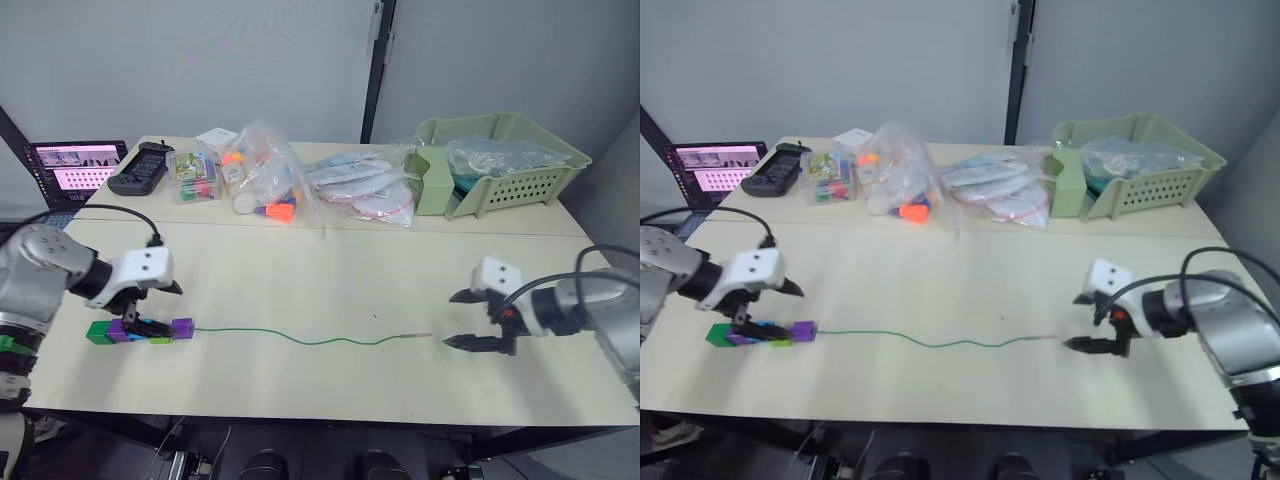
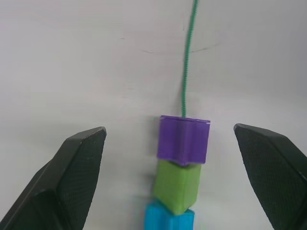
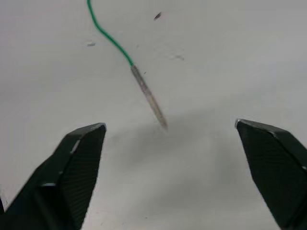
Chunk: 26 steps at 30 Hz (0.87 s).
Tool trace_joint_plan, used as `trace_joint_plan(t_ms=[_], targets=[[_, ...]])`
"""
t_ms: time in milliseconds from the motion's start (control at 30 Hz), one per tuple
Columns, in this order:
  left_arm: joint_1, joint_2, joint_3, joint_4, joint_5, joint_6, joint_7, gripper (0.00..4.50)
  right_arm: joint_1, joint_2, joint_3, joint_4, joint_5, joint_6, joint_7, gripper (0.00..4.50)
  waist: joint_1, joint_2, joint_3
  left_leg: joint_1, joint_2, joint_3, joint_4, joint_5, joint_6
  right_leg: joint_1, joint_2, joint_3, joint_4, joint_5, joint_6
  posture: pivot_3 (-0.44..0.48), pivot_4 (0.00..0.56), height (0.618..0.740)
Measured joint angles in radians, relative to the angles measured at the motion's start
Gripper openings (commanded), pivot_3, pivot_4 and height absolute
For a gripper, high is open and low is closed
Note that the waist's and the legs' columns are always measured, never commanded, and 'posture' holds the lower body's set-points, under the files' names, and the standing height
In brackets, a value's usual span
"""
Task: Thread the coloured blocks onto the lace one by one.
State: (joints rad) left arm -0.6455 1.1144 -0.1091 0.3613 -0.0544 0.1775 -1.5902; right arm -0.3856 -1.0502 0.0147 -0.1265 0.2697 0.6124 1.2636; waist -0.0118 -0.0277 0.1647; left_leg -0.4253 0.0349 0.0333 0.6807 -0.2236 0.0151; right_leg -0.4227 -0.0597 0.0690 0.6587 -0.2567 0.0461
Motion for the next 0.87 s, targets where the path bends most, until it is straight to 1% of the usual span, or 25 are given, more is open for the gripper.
trace_joint_plan(t_ms=[33, 133, 233, 367, 433, 500, 567, 633, 700, 767, 867], targets=[[0.0, 0.0, 0.021, 0.005, -0.025, 0.019, 0.0, 4.5, 0.006, -0.001, -0.02, 0.0, 0.018, 0.007, 0.0, 4.47, 0.0, 0.0, 0.0, 0.0, 0.0, 0.0, 0.0, 0.0, 0.0, 0.0, 0.0, 0.0, 0.0, 0.0, 0.0, 0.0, 0.15, 0.733], [0.002, -0.005, 0.127, 0.024, -0.145, 0.149, 0.001, 4.5, 0.05, 0.005, -0.096, 0.008, 0.073, 0.036, -0.009, 4.47, 0.0, 0.0, 0.0, 0.0, 0.0, 0.0, 0.0, 0.0, 0.0, 0.0, 0.0, 0.0, 0.0, 0.0, 0.0, 0.0, 0.15, 0.733], [0.045, -0.008, 0.248, 0.037, -0.232, 0.213, 0.04, 4.5, 0.077, 0.061, -0.191, -0.005, 0.16, 0.078, -0.038, 4.47, -0.005, 0.0, 0.0, 0.0, 0.0, 0.0, 0.0, 0.0, 0.0, -0.001, 0.0, 0.0, 0.002, 0.0, 0.0, 0.0, 0.15, 0.733], [0.158, -0.04, 0.434, 0.066, -0.329, 0.217, 0.115, 4.5, 0.135, 0.096, -0.302, -0.005, 0.233, 0.091, -0.067, 4.47, -0.007, 0.0, 0.0, 0.001, 0.0, 0.0, -0.001, 0.0, 0.0, -0.001, 0.0, 0.0, 0.004, 0.0, 0.0, 0.0, 0.15, 0.733], [0.215, -0.05, 0.533, 0.102, -0.355, 0.194, 0.166, 4.5, 0.161, 0.098, -0.341, 0.032, 0.258, 0.089, -0.067, 4.47, -0.006, 0.0, 0.0, 0.001, 0.0, 0.0, -0.001, 0.0, 0.0, 0.0, 0.0, 0.0, 0.003, 0.0, 0.0, 0.0, 0.15, 0.733], [0.278, -0.073, 0.64, 0.135, -0.382, 0.155, 0.226, 4.5, 0.171, 0.103, -0.38, 0.106, 0.267, 0.072, -0.063, 4.47, -0.005, 0.0, 0.0, 0.002, 0.0, 0.0, -0.001, 0.0, 0.0, 0.0, -0.001, 0.0, 0.003, 0.0, 0.0, 0.0, 0.15, 0.733], [0.337, -0.101, 0.723, 0.177, -0.394, 0.123, 0.298, 4.5, 0.172, 0.104, -0.414, 0.201, 0.268, 0.034, -0.054, 4.47, -0.005, 0.0, 0.0, 0.003, 0.0, 0.001, -0.001, 0.0, 0.0, 0.001, -0.002, 0.0, 0.002, 0.0, 0.0, 0.0, 0.15, 0.733], [0.396, -0.125, 0.756, 0.208, -0.39, 0.081, 0.352, 4.5, 0.162, 0.11, -0.428, 0.266, 0.265, -0.005, -0.05, 4.47, -0.003, 0.0, 0.0, 0.003, 0.001, 0.001, -0.001, 0.0, 0.0, 0.001, -0.001, 0.0, 0.002, 0.0, 0.0, 0.0, 0.15, 0.733], [0.439, -0.144, 0.758, 0.223, -0.375, 0.033, 0.389, 4.5, 0.153, 0.121, -0.431, 0.302, 0.264, -0.038, -0.051, 4.47, -0.001, 0.0, 0.0, 0.003, 0.001, 0.001, -0.001, 0.0, 0.0, 0.001, -0.001, 0.0, 0.002, 0.0, 0.0, 0.0, 0.15, 0.733], [0.485, -0.161, 0.771, 0.235, -0.376, -0.023, 0.406, 4.5, 0.154, 0.13, -0.432, 0.323, 0.264, -0.057, -0.051, 4.47, -0.001, 0.0, 0.0, 0.003, 0.001, 0.001, -0.001, 0.0, 0.0, 0.001, -0.002, 0.0, 0.002, 0.0, 0.0, 0.0, 0.15, 0.733], [0.533, -0.173, 0.787, 0.239, -0.379, -0.051, 0.422, 4.5, 0.171, 0.142, -0.433, 0.334, 0.264, -0.083, -0.051, 4.47, 0.0, 0.0, 0.0, 0.003, 0.001, 0.002, -0.001, 0.0, 0.0, 0.001, -0.002, 0.0, 0.002, 0.0, -0.001, 0.0, 0.15, 0.733]])
